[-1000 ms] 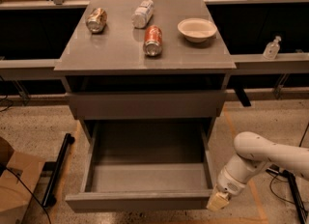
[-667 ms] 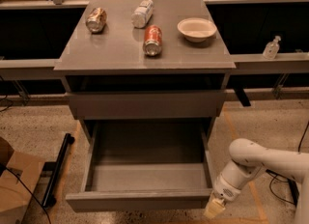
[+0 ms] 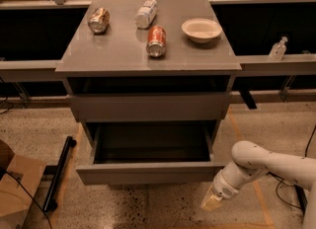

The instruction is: Close middle drawer

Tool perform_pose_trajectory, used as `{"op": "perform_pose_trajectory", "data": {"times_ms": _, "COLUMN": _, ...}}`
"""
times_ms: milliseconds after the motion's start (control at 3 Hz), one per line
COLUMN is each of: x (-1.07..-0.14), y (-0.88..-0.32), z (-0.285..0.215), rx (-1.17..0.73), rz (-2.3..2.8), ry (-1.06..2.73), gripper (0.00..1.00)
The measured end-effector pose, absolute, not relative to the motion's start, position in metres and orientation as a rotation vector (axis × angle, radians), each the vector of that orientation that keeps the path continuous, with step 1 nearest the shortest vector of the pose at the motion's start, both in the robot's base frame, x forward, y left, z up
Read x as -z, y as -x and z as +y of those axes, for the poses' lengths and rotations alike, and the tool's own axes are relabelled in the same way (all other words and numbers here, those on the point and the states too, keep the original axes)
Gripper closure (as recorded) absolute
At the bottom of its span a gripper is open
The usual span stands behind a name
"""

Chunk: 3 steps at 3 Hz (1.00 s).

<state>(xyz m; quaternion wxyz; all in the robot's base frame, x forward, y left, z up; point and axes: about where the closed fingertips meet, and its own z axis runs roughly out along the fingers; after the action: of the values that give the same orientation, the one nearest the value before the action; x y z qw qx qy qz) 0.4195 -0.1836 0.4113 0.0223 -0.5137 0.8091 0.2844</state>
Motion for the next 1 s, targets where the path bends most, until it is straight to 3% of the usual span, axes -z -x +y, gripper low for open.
{"op": "perform_pose_trajectory", "data": {"times_ms": 333, "x": -0.411, "y": -0.42, "z": -0.183, "rx": -0.879, "rz": 2.508, "ry": 1.584, "gripper": 1.0}}
{"op": "perform_pose_trajectory", "data": {"times_ms": 1000, "x": -0.442, "y": -0.518, "z": -0.139, "rx": -0.689, "rz": 2.285, "ry": 1.693, "gripper": 1.0}}
